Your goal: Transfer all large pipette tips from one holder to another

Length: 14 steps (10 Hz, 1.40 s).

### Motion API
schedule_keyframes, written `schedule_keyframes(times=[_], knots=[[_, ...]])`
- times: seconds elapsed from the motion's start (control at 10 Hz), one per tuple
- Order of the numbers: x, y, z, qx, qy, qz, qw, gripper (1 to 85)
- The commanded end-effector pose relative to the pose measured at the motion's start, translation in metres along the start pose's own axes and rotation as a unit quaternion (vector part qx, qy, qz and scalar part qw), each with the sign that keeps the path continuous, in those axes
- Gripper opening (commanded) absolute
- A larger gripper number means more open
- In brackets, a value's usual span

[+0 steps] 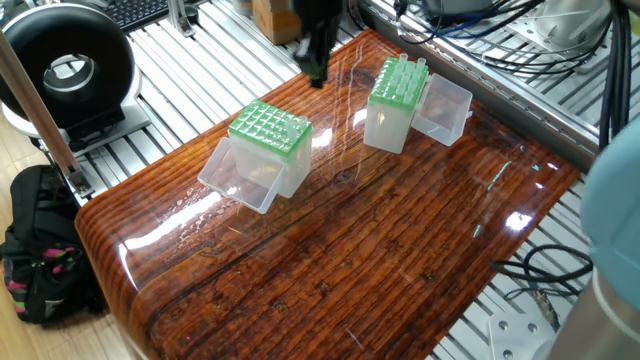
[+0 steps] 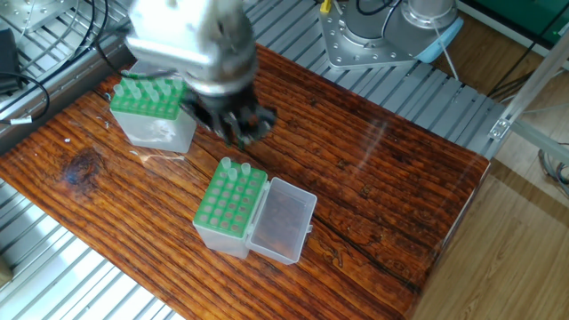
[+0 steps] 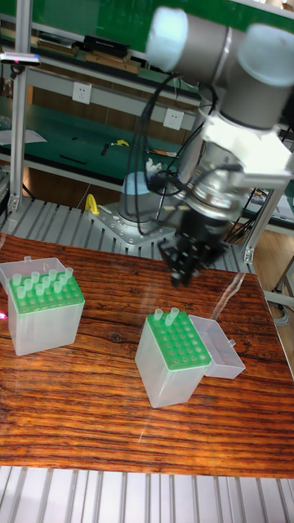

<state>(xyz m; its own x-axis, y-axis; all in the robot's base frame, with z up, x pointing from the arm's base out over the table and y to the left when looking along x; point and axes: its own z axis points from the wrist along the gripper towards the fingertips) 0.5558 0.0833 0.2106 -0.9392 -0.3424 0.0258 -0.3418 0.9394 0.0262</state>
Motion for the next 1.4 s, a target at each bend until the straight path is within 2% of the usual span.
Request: schedule_keyframes(times=[0.0,0.2,0.4,0.6,0.7,0.8,0.9,1.1,1.2,1.3], knots=[[-0.032,0.016,0.031,0.013,-0.021,0.052,0.9983,23.3],[-0.038,0.013,0.034,0.012,-0.021,0.061,0.9979,23.3],[-0.044,0.000,0.037,0.011,-0.009,0.064,0.9979,22.7],[-0.041,-0.017,0.040,0.029,-0.002,0.055,0.9981,20.7],[-0.035,-0.012,0.040,0.021,0.011,0.052,0.9984,19.3],[-0.036,0.005,0.040,-0.012,0.010,0.043,0.9990,19.3],[-0.039,0.013,0.040,-0.027,0.005,0.037,0.9989,20.0],[-0.045,0.006,0.040,-0.016,-0.007,0.039,0.9991,21.7],[-0.043,-0.009,0.043,0.015,-0.006,0.036,0.9992,21.7],[-0.036,-0.007,0.049,0.016,-0.013,0.034,0.9992,22.0]])
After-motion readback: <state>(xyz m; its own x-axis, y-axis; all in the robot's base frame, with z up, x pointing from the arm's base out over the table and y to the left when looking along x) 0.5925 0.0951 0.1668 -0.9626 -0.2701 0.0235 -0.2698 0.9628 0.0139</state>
